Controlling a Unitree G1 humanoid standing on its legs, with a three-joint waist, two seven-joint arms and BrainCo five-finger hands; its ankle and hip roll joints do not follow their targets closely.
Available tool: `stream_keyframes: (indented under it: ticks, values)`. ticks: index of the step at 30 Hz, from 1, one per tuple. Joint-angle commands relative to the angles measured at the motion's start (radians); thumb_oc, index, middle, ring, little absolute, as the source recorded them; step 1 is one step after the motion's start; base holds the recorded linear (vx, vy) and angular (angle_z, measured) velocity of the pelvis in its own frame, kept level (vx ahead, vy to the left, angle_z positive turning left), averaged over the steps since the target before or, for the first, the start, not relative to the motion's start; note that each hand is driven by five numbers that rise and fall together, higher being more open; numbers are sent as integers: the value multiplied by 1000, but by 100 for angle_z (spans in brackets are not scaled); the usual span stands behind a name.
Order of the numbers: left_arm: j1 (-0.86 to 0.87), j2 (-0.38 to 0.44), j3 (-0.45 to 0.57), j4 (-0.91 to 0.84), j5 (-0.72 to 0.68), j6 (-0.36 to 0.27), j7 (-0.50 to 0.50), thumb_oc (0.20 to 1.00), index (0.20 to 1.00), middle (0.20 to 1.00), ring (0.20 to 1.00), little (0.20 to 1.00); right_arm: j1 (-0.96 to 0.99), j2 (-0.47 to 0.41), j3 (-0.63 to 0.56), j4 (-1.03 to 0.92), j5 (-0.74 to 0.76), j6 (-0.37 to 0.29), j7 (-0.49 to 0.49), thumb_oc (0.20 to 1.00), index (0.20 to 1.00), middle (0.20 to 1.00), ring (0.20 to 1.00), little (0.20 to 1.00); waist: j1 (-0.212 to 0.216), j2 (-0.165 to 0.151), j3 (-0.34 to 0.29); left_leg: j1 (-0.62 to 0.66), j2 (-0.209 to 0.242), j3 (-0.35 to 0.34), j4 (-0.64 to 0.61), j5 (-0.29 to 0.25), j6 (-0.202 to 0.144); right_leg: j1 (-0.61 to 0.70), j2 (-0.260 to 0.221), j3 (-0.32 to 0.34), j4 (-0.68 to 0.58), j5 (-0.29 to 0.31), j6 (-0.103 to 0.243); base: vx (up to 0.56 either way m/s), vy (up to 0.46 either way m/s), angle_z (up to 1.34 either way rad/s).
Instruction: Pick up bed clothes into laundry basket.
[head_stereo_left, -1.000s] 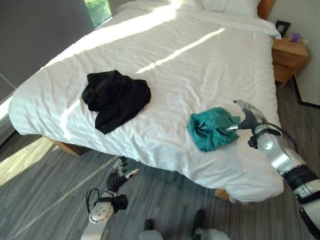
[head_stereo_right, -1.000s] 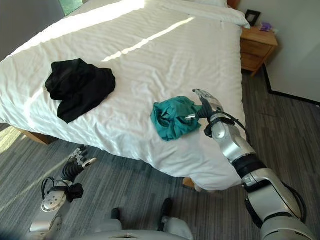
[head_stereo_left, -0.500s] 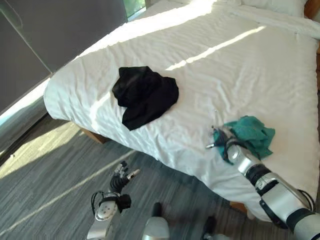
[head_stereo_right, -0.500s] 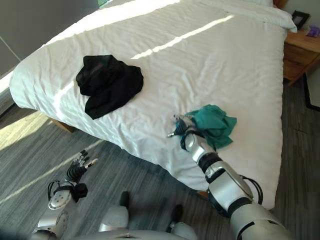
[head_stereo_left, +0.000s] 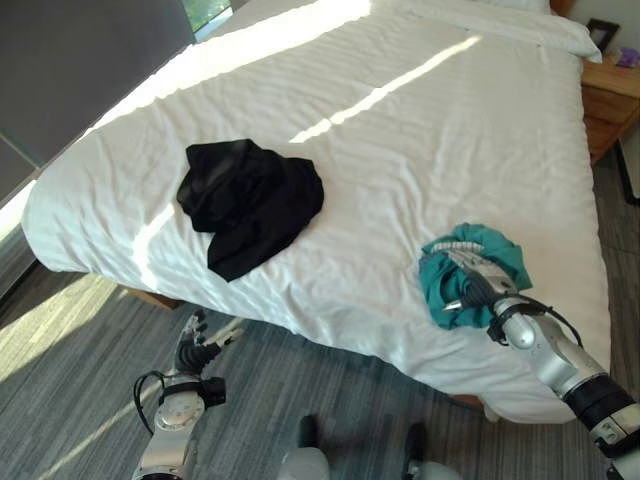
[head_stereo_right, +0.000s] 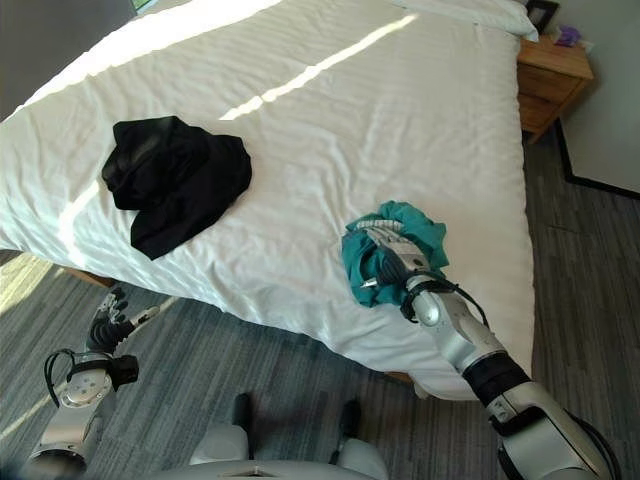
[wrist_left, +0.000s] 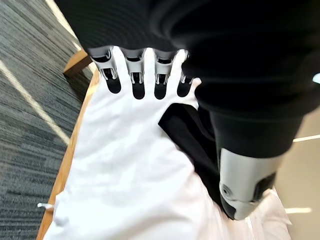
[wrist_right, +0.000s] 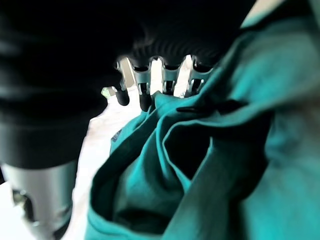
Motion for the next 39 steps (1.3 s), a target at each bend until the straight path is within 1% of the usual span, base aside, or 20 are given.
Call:
stream_keyframes:
  ticks: [1,4,7,12,13,14,15,17,21,23,24,25,26,28,33,35,36,37,38,39]
  values:
    - [-43,15,-34,-11,51,-41,-21,1000,1000,1000,1000,1000,-46,-28,-7,-9,-39,-19,-5,1000,1000,1000,1000,1000,5,-26,20,-14,37,-53,10,-35,-39,70,-98,-54,19,-93,107,-52,-1,-9]
    - [-64,16,-57,15,59,-32,-27,1000,1000,1000,1000,1000,-50,35,25,44,-50,-4,-10,1000,1000,1000,1000,1000,13,-48,40,-30,34,-53,10,-33,-35,52,-100,-52,19,-81,111,-63,-37,-9]
    - [-88,14,-67,43,46,-34,-16,1000,1000,1000,1000,1000,-100,93,66,111,-50,9,-25,1000,1000,1000,1000,1000,23,-50,58,-51,34,-57,10,-25,-37,31,-101,-53,19,-72,109,-84,-35,-1]
    - [-165,22,-85,109,3,-56,14,1000,1000,1000,1000,1000,-260,180,158,401,-36,55,-74,1000,1000,1000,1000,1000,46,-29,98,-100,36,-75,10,2,-49,-7,-102,-55,19,-60,104,-92,-38,5]
    - [-203,39,-89,147,-7,-64,25,1000,1000,1000,1000,1000,-299,205,185,552,-12,78,-66,200,200,200,200,200,59,-13,112,-124,33,-85,10,13,-56,-21,-104,-60,19,-56,104,-113,-39,21]
    - [-207,40,-88,150,-8,-66,25,1000,1000,1000,1000,1000,-308,210,188,564,-11,74,-71,200,200,200,200,200,56,-14,112,-127,34,-87,10,14,-57,-22,-103,-62,19,-55,104,-103,-54,20]
    - [-234,69,-82,180,-2,-72,28,1000,1000,1000,1000,1000,-320,232,217,702,-3,94,-28,200,200,200,200,200,75,4,113,-146,33,-96,10,22,-65,-27,-109,-74,19,-56,105,-30,-32,22]
    - [-238,82,-73,182,-6,-78,29,1000,1000,1000,1000,1000,-324,241,227,748,-1,94,-14,200,200,200,200,200,77,8,108,-152,35,-102,10,25,-68,-27,-109,-83,19,-59,105,-1,-27,26]
    - [-238,152,21,116,-33,-113,61,1000,1000,1000,1000,1000,-185,253,192,733,53,68,11,200,200,200,200,200,70,17,82,-132,31,-104,10,18,-64,3,-115,-94,19,-65,111,68,29,22]
    - [-242,224,82,61,1,-121,90,1000,1000,1000,1000,1000,-43,248,127,716,109,51,26,200,200,200,200,200,54,14,66,-109,25,-98,10,6,-57,27,-118,-93,19,-67,115,97,66,13]
    - [-255,318,145,20,34,-127,118,1000,1000,1000,1000,1000,102,253,56,758,160,46,53,200,200,200,200,200,27,11,45,-78,18,-88,10,-15,-51,48,-120,-92,19,-71,120,148,100,18]
    - [-271,363,159,-3,70,-122,131,1000,1000,1000,1000,1000,157,259,41,788,156,46,66,200,200,200,200,200,16,7,36,-66,16,-84,10,-21,-48,55,-122,-90,19,-70,122,108,80,16]
    - [-271,363,158,-4,70,-122,131,1000,1000,1000,1000,1000,157,260,40,788,156,45,65,200,200,200,200,200,17,5,36,-70,14,-84,10,-16,-47,51,-123,-89,19,-65,122,58,59,8]
    - [-311,436,158,-42,172,-97,150,1000,1000,1000,1000,1000,267,272,9,869,149,51,98,200,200,200,200,200,-17,-1,24,-52,13,-72,10,-25,-40,53,-126,-79,19,-59,128,67,78,2]
    - [-518,522,-13,35,437,-2,172,1000,1000,1000,1000,1000,483,305,-66,1003,185,56,165,200,200,200,200,200,-110,-30,14,-16,7,-32,10,-45,-26,50,-133,-51,19,-36,143,28,106,-7]
    - [-642,545,-126,174,512,27,204,1000,1000,1000,1000,1000,542,309,-75,1016,201,53,175,200,200,200,200,200,-158,-38,18,-14,6,-16,10,-49,-23,31,-132,-33,20,-22,148,-36,142,-20]
    - [-771,601,-261,343,598,71,215,1000,1000,1000,1000,1000,582,303,-97,1014,236,43,169,200,200,200,200,200,-206,-39,29,-9,10,6,10,-58,-20,7,-127,-11,27,-9,149,-74,183,-29]
    - [-844,629,-346,429,650,88,212,1000,1000,1000,1000,1000,593,310,-113,1013,262,38,164,200,200,200,200,200,-228,-41,37,-12,11,21,10,-61,-19,-16,-127,3,31,7,149,-77,147,-28]
    - [-859,629,-359,436,649,86,214,1000,1000,1000,1000,1000,593,315,-116,1013,262,38,164,200,200,200,200,200,-223,-45,37,-18,9,22,10,-55,-18,-21,-128,5,30,12,149,-99,127,-47]
    - [-949,668,-457,544,717,116,204,1000,1000,1000,1000,1000,591,319,-127,1007,308,29,155,200,200,200,200,200,-257,-45,52,-23,10,42,10,-57,-19,-57,-128,19,35,37,149,-119,123,-66]
